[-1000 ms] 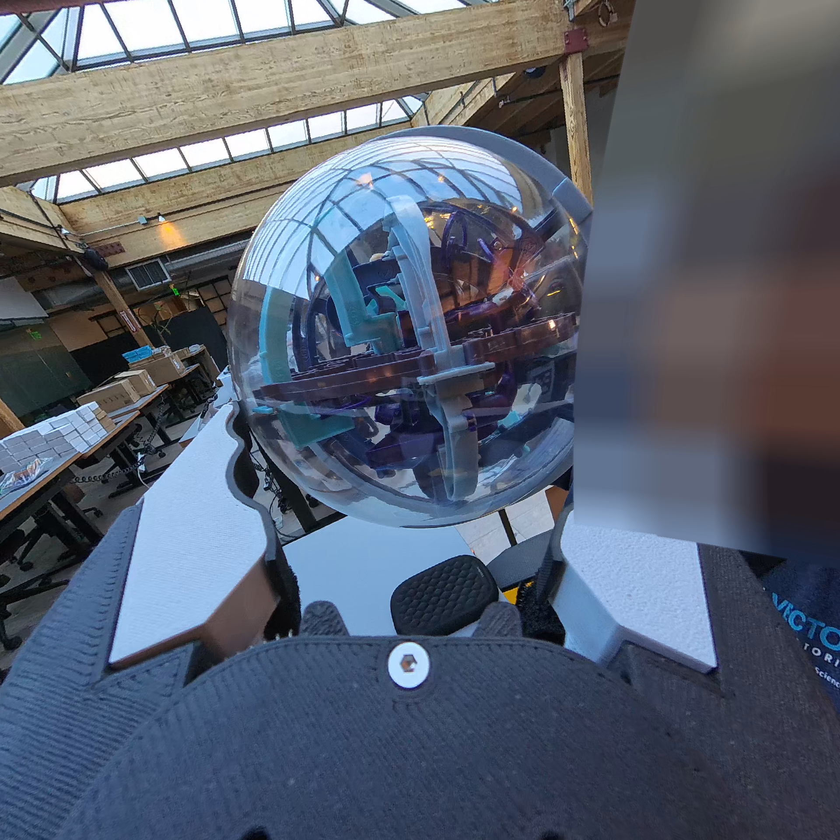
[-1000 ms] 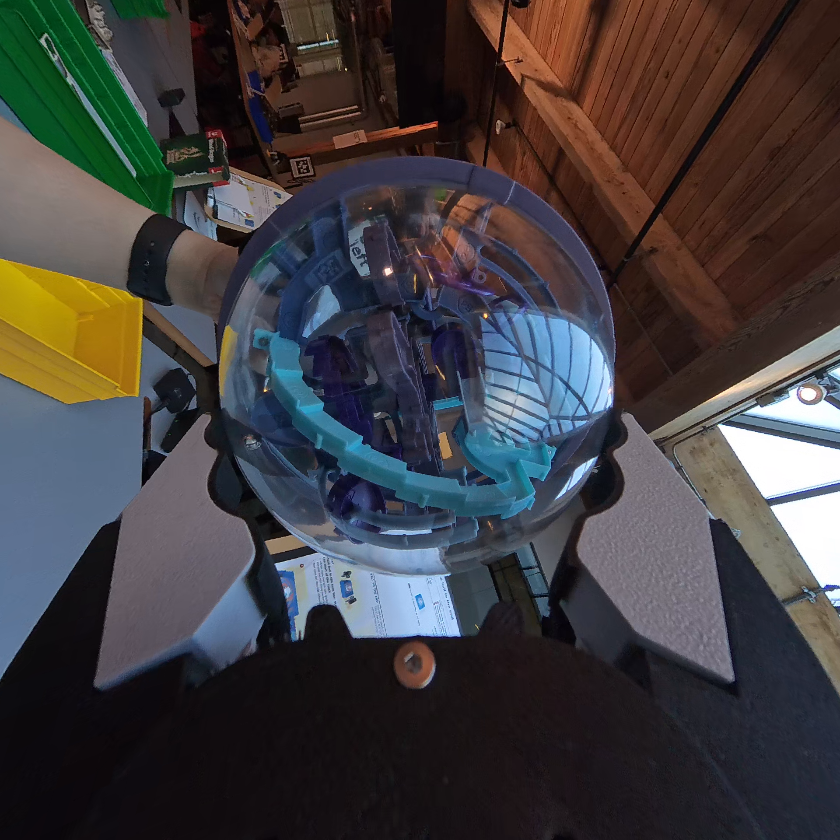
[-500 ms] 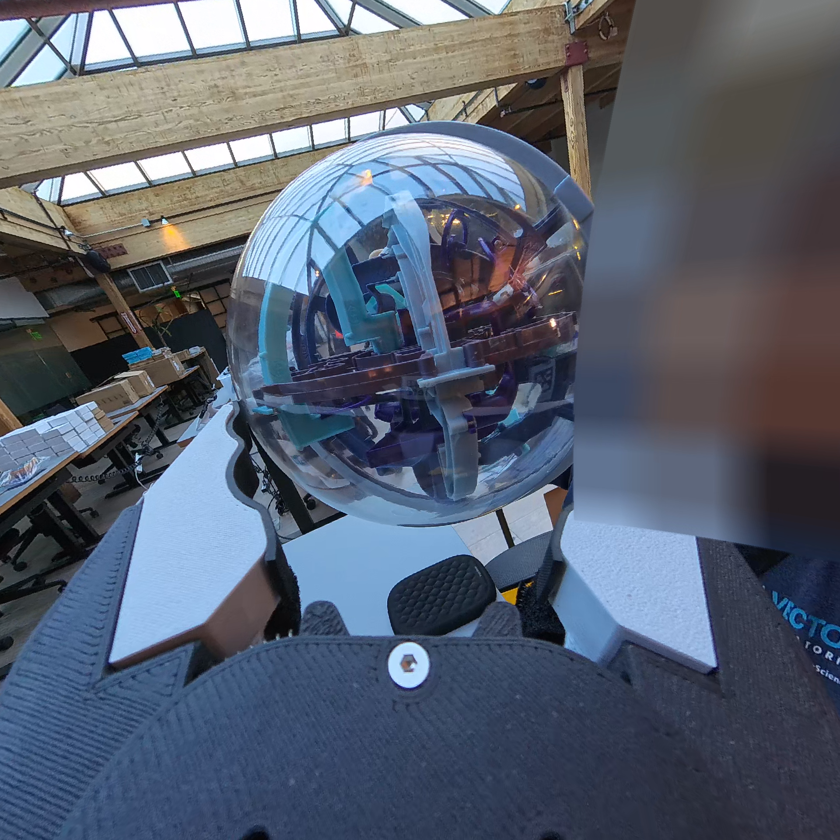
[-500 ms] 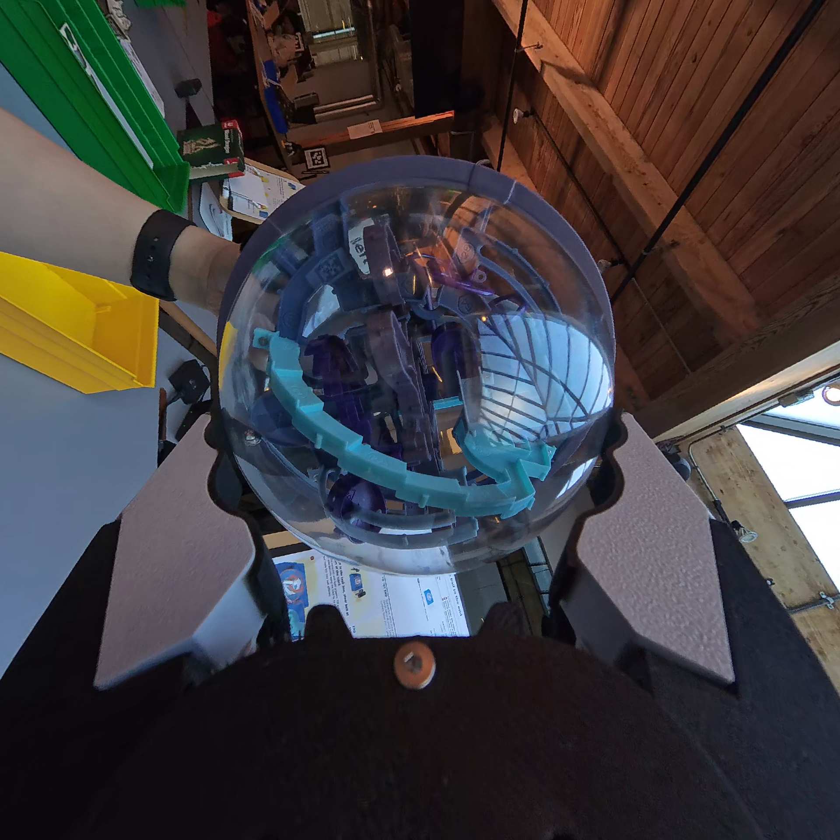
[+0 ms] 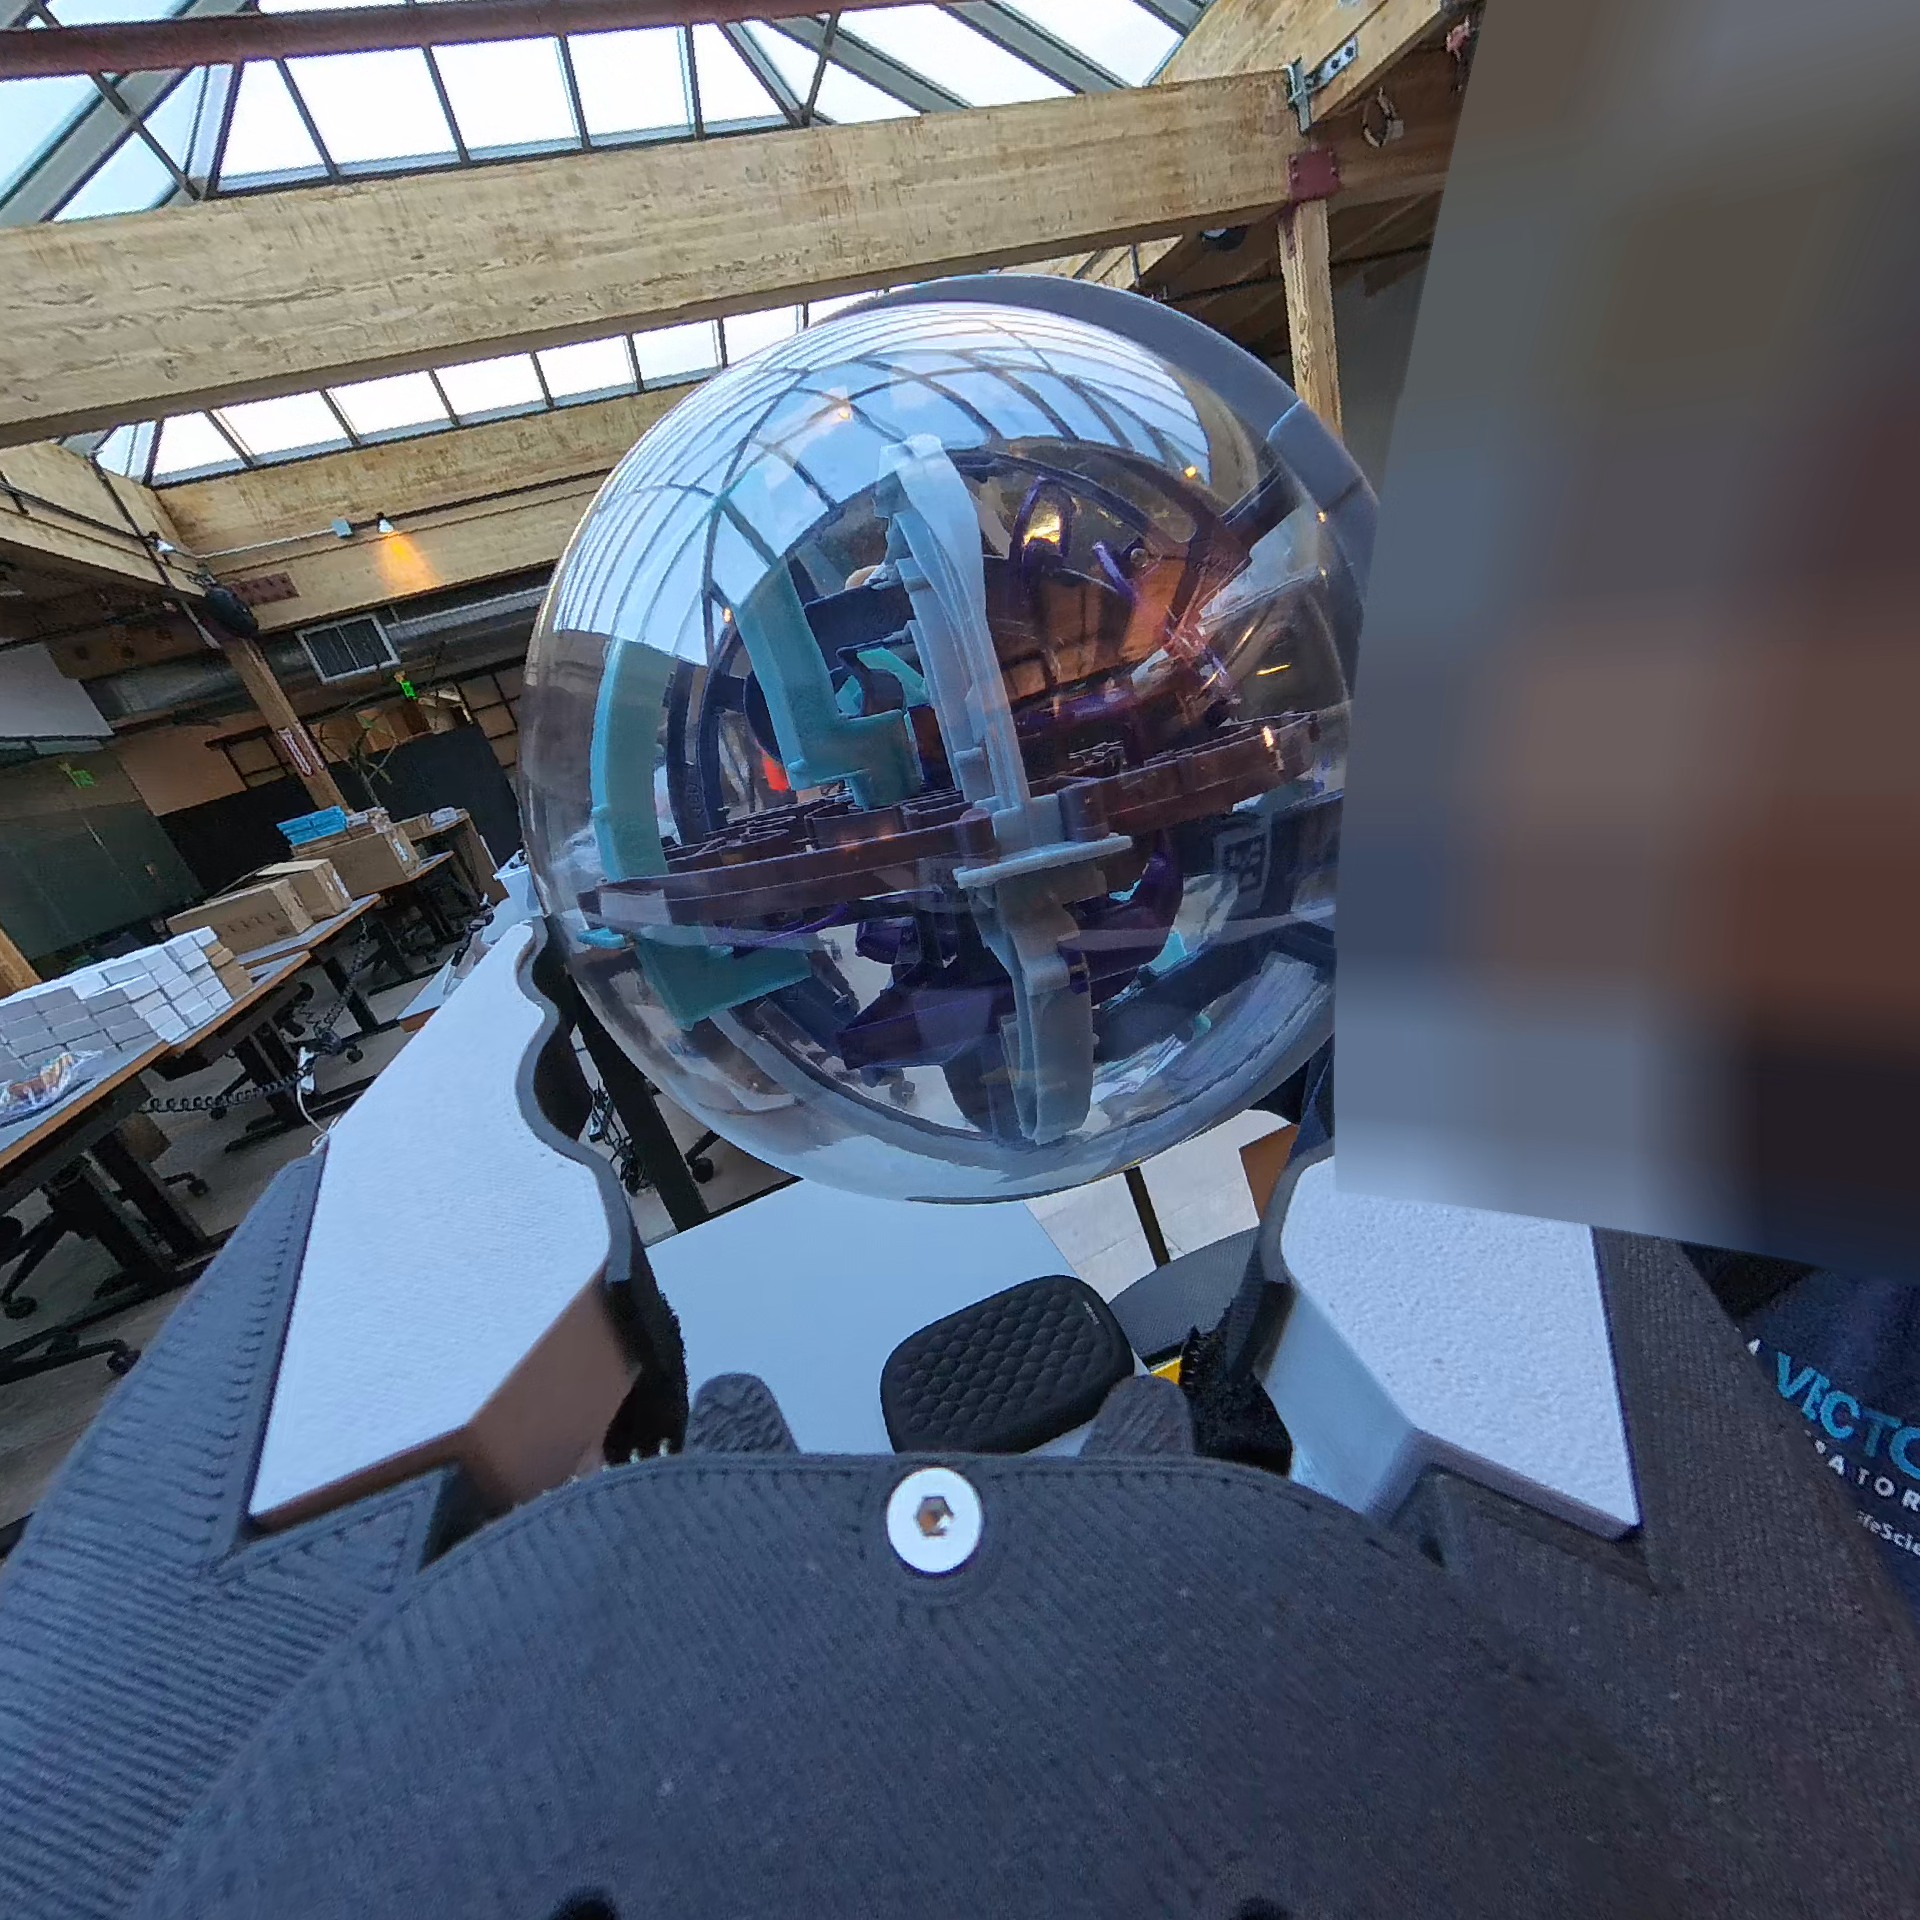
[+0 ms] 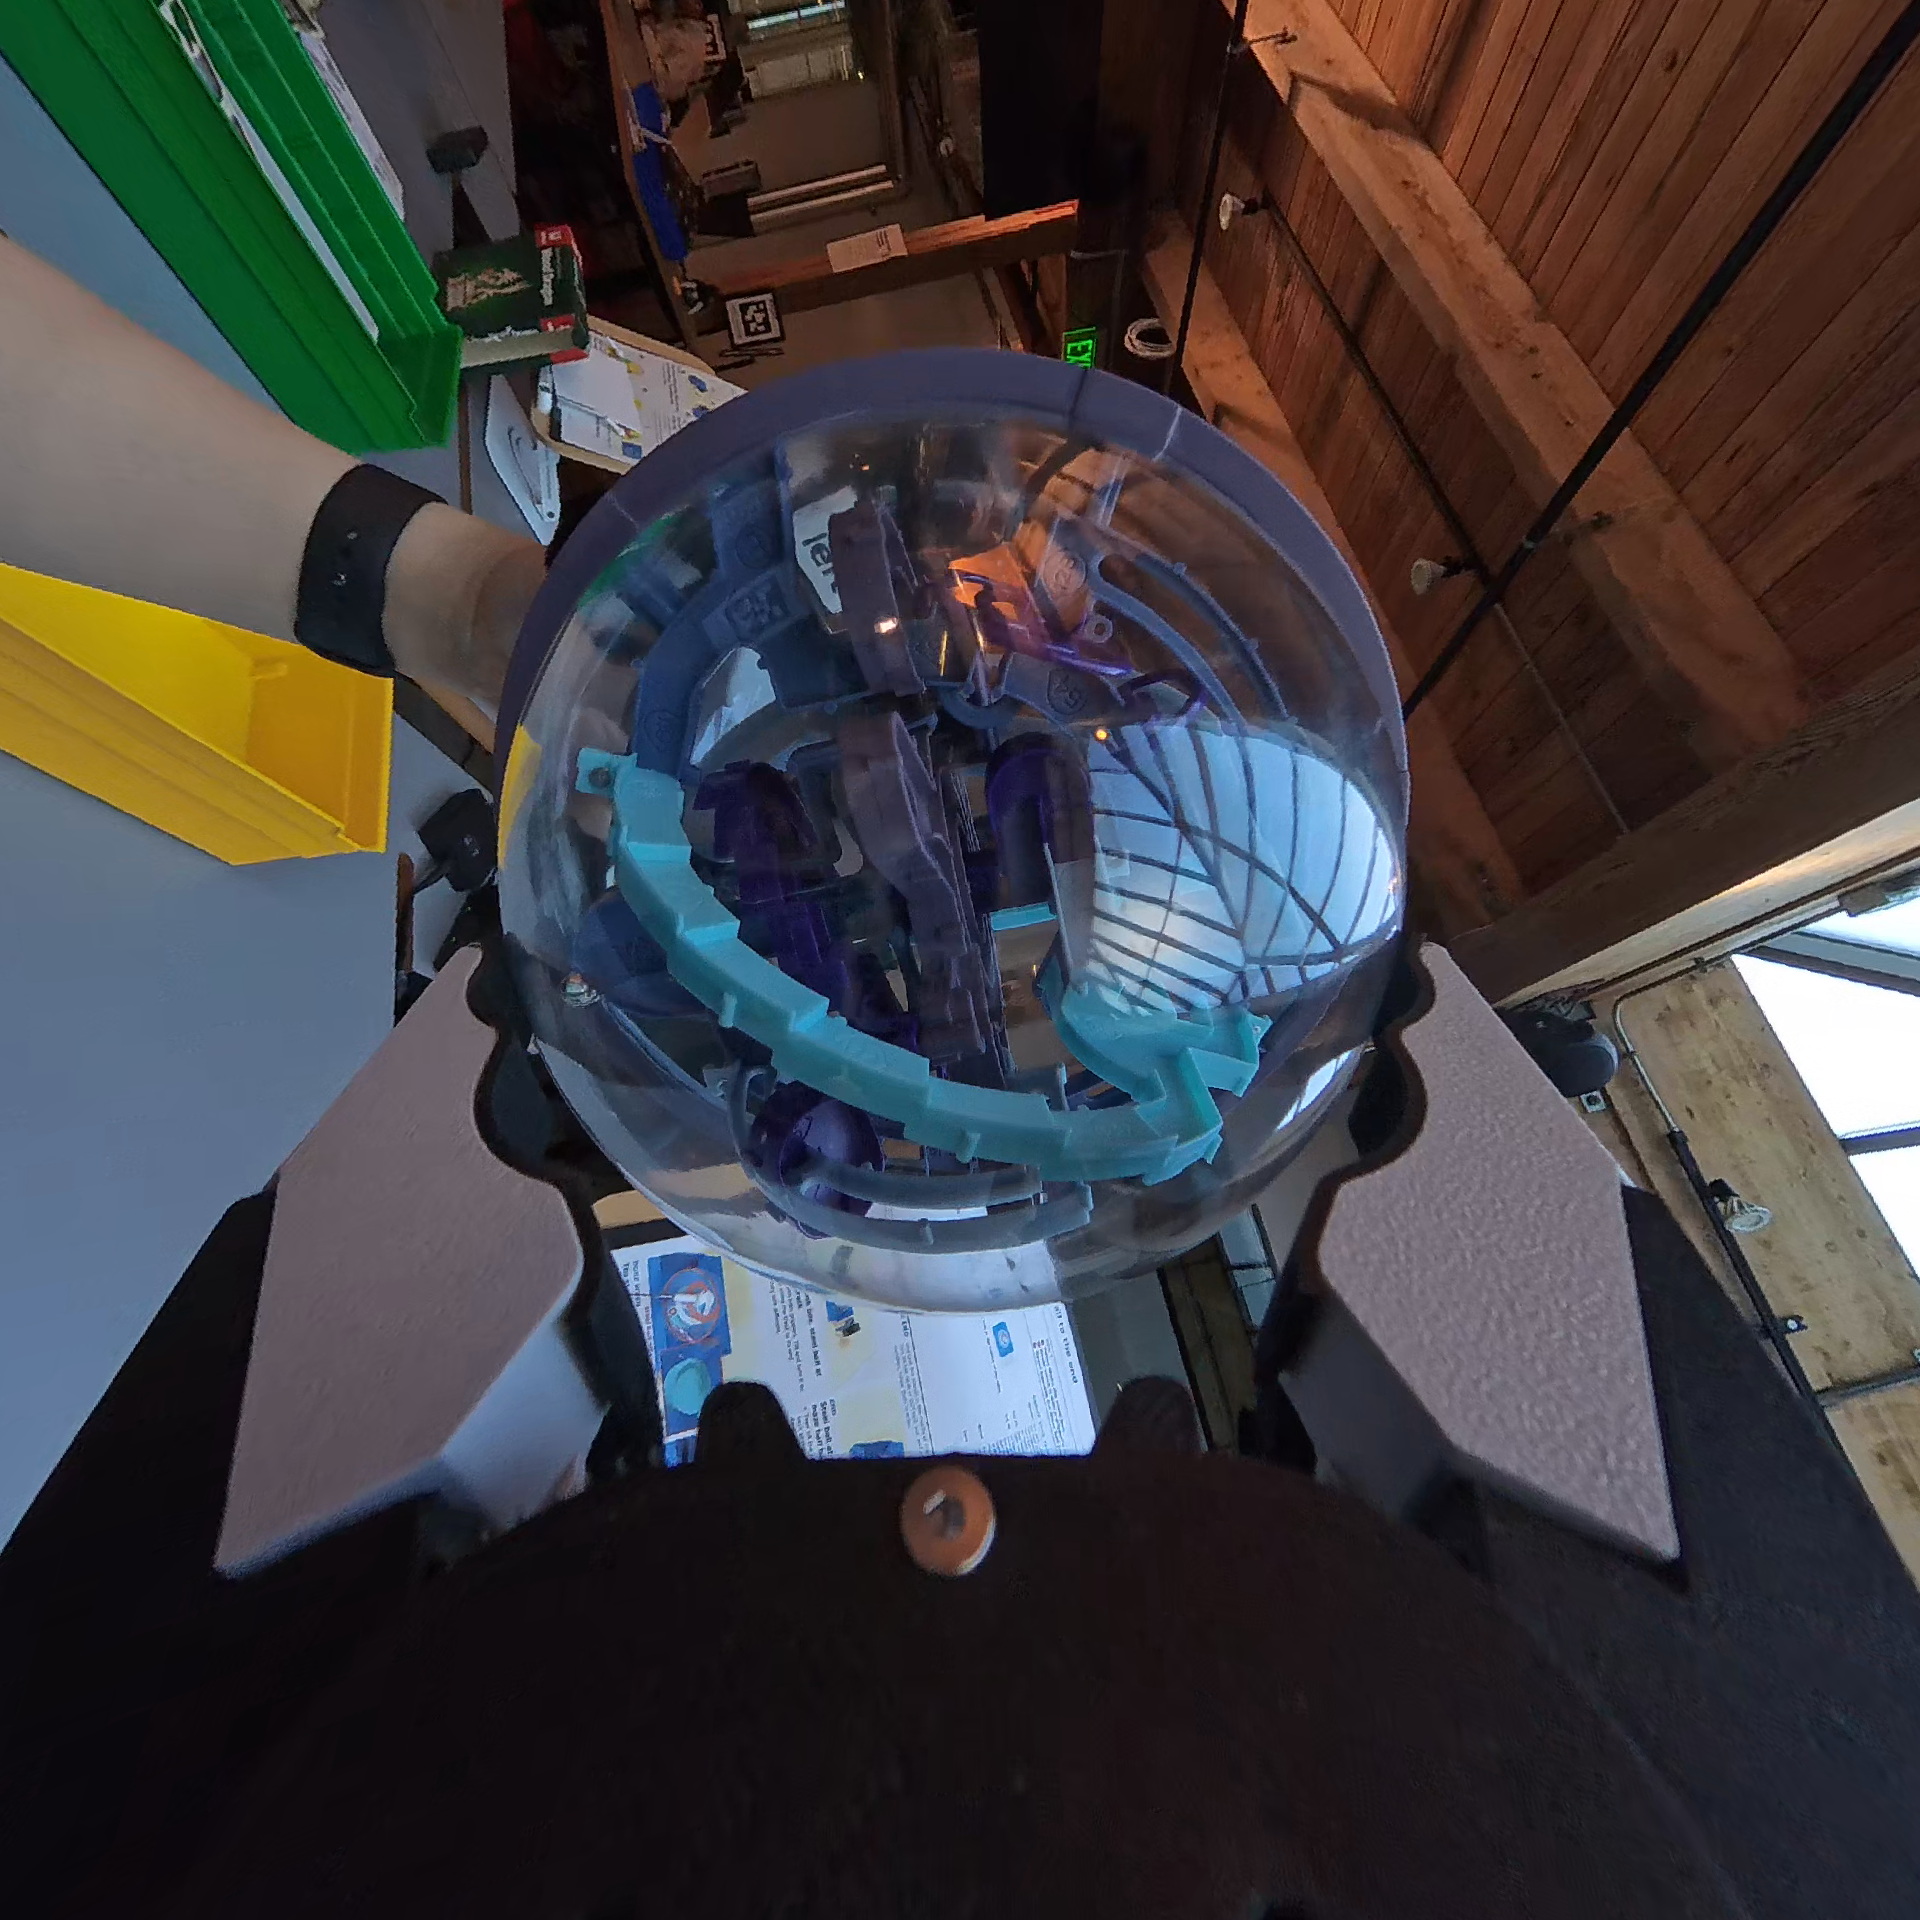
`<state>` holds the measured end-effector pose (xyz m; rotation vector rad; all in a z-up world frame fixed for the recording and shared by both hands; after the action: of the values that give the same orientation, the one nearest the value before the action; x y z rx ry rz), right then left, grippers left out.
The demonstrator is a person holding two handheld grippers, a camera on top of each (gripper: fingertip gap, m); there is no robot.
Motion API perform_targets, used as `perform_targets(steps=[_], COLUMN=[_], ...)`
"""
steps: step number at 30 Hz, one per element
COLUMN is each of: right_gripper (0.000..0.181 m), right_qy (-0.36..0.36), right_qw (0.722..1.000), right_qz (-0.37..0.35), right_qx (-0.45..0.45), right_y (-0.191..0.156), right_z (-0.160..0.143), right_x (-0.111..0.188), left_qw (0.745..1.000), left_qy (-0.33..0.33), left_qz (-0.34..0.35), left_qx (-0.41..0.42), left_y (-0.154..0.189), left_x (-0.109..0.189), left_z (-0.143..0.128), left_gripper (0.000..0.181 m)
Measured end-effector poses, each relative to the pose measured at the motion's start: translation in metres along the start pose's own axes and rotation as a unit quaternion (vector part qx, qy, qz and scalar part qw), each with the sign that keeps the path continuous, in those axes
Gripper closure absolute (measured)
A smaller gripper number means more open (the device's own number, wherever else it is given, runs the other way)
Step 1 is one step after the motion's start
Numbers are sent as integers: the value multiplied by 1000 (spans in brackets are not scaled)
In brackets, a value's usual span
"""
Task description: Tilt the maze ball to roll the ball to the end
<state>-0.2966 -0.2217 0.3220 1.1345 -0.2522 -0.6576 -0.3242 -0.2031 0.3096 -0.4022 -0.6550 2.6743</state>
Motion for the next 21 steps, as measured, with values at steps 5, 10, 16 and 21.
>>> perform_targets(steps=[5,10,16,21], right_gripper=[24,24,24,24], right_qy=[-4,-4,-10,-14], right_qw=[1000,1000,1000,1000], right_qz=[4,7,14,19], right_qx=[1,0,-2,-5], right_y=[-3,-7,-11,-15], right_z=[-3,-6,-11,-17], right_x=[-3,-7,-12,-17], left_qw=[1000,1000,1000,1000], left_qy=[5,11,16,21], left_qz=[1,4,7,10], left_qx=[1,2,7,11], left_y=[0,-1,-2,-4], left_x=[4,9,15,20], left_z=[-4,-8,-15,-21], left_gripper=[38,38,38,38])
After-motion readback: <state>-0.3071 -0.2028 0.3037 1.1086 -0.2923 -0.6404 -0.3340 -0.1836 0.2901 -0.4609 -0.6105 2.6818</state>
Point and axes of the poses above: each gripper's, where its closed fingertips meet, x back along the fingers, z out of its top, y = z × x across the jaws, the point moved 1 cm from there along x, back along the fingers, and after that the axes turned 14 degrees about -x, right-handed, at the moved point
